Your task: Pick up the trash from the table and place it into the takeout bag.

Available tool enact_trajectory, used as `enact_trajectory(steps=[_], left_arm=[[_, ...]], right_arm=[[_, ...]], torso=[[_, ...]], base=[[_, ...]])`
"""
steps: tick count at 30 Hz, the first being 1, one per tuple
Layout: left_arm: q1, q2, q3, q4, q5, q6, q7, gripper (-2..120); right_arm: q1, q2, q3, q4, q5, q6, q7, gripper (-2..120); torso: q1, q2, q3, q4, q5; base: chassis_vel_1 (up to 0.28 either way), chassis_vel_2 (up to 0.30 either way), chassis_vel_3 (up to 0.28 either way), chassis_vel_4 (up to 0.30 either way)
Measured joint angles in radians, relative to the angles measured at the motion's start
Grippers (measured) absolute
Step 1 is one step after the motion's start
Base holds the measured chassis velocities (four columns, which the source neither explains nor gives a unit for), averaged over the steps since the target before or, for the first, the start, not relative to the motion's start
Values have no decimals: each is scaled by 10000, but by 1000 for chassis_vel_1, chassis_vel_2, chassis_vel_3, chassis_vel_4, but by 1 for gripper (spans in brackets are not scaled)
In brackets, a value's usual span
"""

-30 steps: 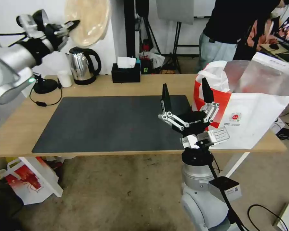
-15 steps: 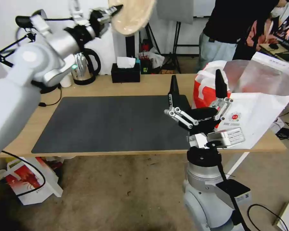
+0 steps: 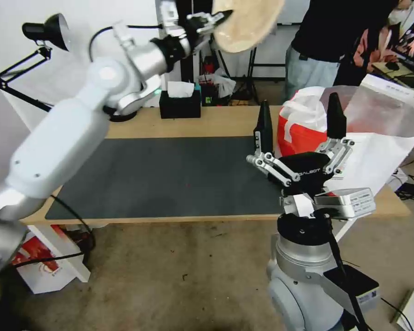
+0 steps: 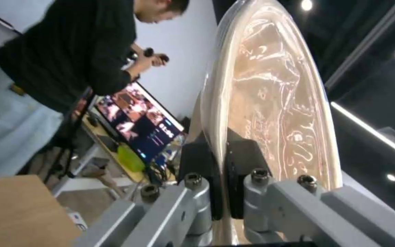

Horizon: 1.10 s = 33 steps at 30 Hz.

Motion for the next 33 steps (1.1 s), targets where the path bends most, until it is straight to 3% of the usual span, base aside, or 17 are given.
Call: enact_trajectory(steps=[9,22,33], left_arm=[[-591,-1053,662,651,123,-17,152,1],[-815,-1459,1076,943,212,-93,234,1],[-1470,-2579,2329,1750,225,-245,292,1]], right_arm=[[-63,85,-21,93,-55,98,-20,100],[-61,112,-31,111,-65,124,-22,100],[-21,301,-277,-46,-178,215,-27,100]], torso=[[-1,0,0,0,0],[0,0,-1,2,-2],[-1,0,-1,-1,0]], base=[[0,0,0,0],[0,0,0,0],[0,0,0,0]])
